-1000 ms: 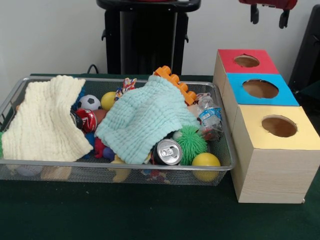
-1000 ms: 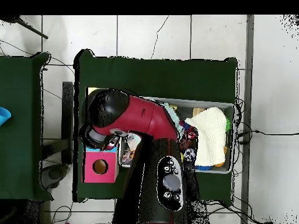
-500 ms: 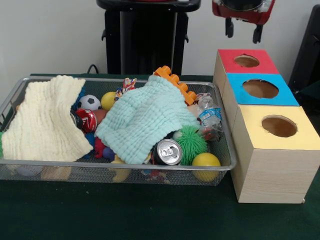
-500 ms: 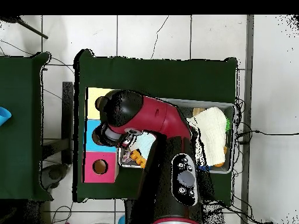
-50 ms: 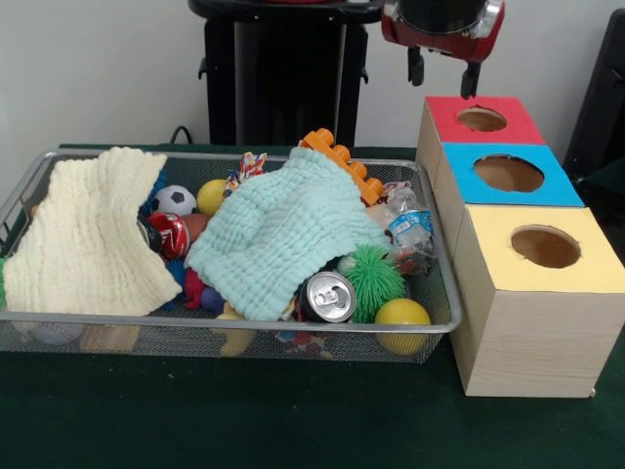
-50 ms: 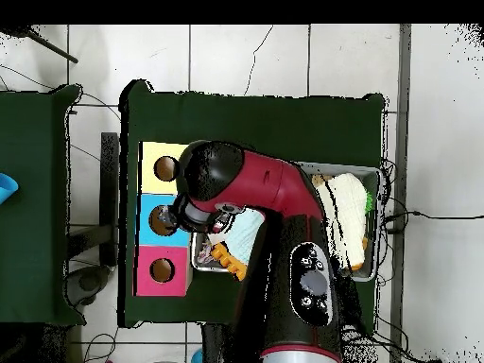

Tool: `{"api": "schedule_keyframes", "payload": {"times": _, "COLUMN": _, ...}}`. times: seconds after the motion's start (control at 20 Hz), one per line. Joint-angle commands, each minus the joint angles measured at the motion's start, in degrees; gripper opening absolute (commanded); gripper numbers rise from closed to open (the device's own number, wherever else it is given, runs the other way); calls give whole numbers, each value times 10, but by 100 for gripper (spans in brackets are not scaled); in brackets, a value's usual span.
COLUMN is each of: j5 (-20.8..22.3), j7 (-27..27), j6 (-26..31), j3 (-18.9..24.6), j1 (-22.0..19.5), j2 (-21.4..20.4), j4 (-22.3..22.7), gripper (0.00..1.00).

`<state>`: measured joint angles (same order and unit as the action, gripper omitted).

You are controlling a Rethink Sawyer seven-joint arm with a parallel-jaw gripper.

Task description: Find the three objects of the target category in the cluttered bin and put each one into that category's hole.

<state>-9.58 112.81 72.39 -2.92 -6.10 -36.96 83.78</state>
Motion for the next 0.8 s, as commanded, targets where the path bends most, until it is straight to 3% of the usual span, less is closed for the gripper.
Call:
{"api": "schedule_keyframes", "payload": {"times": 0.05, "j5": 44, "j7": 8, "j6": -72, "j3": 34, "j1": -3, "j2": 24, "j4": -16, "gripper": 100}}
{"api": "schedule_keyframes", "payload": {"times": 0.8, "j5": 80, "j7": 10, "j6": -145, "j3": 34, "j1": -7, "j2": 38, "j4": -12, "gripper": 100}}
